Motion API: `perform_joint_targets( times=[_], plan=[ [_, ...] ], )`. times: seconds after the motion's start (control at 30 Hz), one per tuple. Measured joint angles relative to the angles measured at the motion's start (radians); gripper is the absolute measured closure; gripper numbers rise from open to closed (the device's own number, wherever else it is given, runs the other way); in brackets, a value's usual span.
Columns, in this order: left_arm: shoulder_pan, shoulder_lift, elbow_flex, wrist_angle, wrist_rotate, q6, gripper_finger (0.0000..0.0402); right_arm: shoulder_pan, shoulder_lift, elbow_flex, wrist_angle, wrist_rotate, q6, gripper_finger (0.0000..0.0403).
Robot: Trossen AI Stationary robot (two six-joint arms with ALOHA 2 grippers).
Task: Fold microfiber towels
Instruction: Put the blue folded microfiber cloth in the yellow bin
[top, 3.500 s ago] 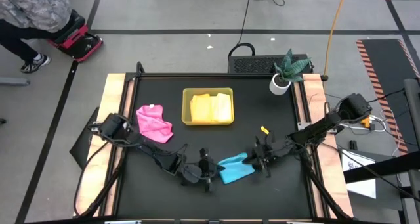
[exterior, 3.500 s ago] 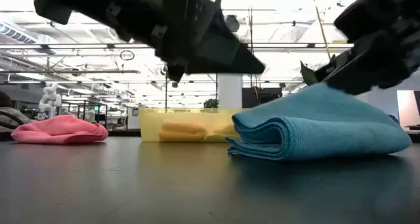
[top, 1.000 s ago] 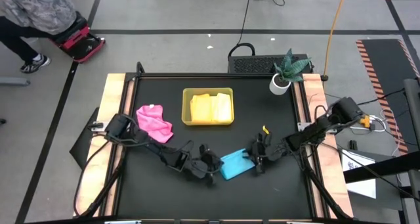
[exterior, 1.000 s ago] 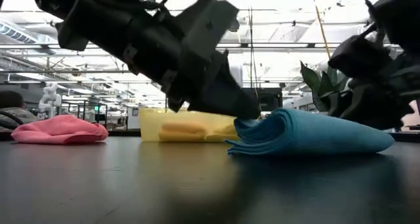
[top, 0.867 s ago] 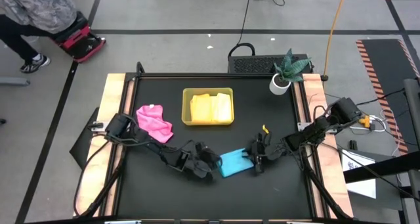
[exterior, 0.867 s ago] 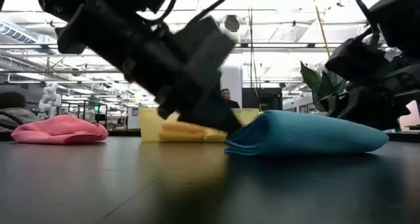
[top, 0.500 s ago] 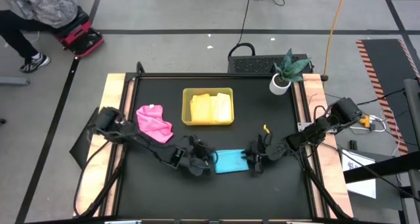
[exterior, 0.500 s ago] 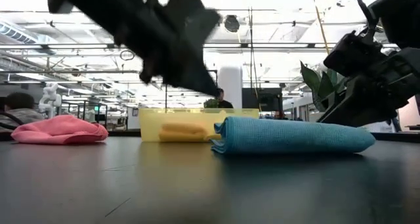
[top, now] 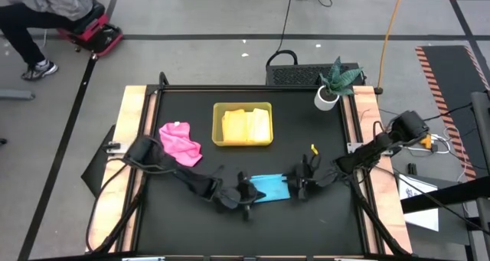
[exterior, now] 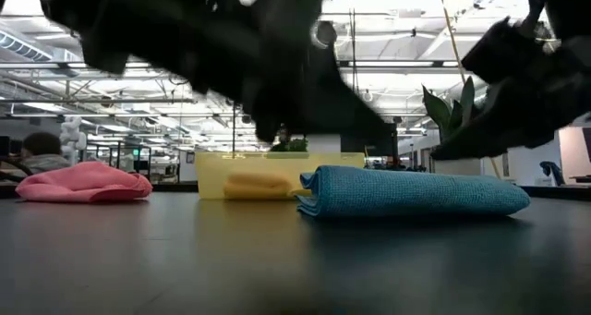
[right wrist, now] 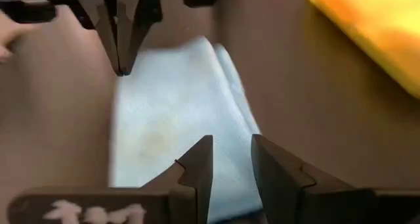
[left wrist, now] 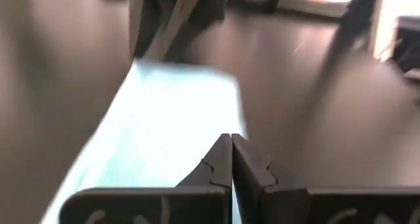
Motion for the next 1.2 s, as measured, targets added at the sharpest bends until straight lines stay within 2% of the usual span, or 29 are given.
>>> perform_joint_targets(
  times=[0.13, 0.3, 0.5, 0.63, 0.8, 0.93, 1.1, 1.2],
  plan=[
    [0.023, 0.027, 0.0, -0.103, 0.006, -0.088, 0.0388, -0.009, 0.038, -0.001, -0.03, 0.002, 0.042, 0.0308],
    [0.066, -0.002, 0.001, -0.254, 0.008, -0.065, 0.0394, -0.005, 0.089, 0.014, -0.021, -0.055, 0.069, 0.0308],
    [0.097, -0.139, 0.0, -0.517, 0.024, -0.001, 0.0388, 0.039, 0.123, 0.084, -0.021, -0.08, 0.017, 0.0308],
    [0.09, -0.241, 0.0, -0.622, 0.024, -0.009, 0.0377, 0.067, 0.083, 0.095, -0.021, -0.08, -0.074, 0.0308],
    [0.068, -0.265, 0.0, -0.563, 0.024, 0.016, 0.0388, 0.121, 0.06, 0.094, 0.032, -0.084, -0.234, 0.0307],
    [0.064, -0.209, -0.001, -0.477, 0.024, 0.021, 0.0398, 0.148, 0.06, 0.125, 0.024, -0.152, -0.381, 0.0288],
    [0.067, -0.111, 0.0, -0.367, 0.026, 0.013, 0.0382, 0.136, 0.085, 0.237, -0.182, -0.155, -0.532, 0.024],
    [0.071, -0.07, -0.001, -0.366, 0.026, -0.009, 0.0385, 0.108, 0.109, 0.295, -0.306, -0.156, -0.626, 0.0215]
  ],
)
